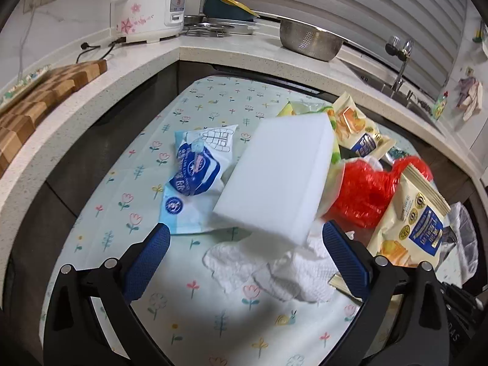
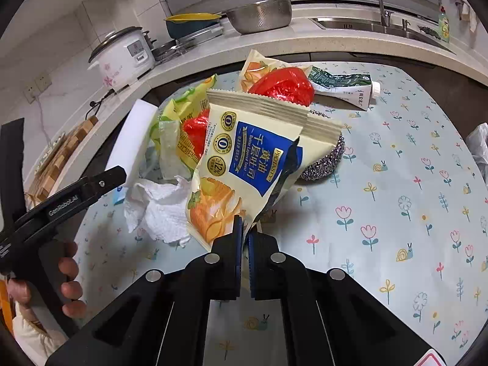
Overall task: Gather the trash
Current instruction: 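Grasp the white sponge with the left tool while the right tool grasps the yellow snack bag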
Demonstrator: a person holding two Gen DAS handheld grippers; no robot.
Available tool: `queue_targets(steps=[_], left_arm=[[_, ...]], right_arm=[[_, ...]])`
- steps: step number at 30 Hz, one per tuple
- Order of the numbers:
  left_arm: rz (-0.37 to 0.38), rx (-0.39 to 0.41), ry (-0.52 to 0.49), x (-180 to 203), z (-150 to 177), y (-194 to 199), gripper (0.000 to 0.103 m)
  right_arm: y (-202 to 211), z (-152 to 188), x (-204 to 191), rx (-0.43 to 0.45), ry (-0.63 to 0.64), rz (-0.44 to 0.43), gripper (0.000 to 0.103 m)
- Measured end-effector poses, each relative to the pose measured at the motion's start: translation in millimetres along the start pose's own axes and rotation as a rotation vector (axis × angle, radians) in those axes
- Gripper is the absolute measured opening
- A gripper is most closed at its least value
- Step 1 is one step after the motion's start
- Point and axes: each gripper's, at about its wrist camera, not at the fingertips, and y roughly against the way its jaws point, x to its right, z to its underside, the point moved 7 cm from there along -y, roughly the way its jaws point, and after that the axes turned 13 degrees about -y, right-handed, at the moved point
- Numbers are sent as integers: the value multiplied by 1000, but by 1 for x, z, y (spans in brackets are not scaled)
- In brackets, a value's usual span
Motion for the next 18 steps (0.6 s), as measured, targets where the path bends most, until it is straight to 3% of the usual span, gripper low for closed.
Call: queue_targets(steps=[6,11,13,15,18], left_arm=[[38,-27,25,-4,-10,-26,96],[67,-27,-18,12,-15,-37,94],[85,-26,-32,19,-15,-37,86],[101,-30,-37,25,-14,-37,69],[117,-38,-31,30,-13,-34,51]], right_arm=[[16,-14,-1,39,-14,-7,4],[24,-20,6,63,-30,13,4],[27,-22,9,71,-36,22,4],[30,-24,11,79,-42,28,4],[35,-25,15,91,-50,36,4]])
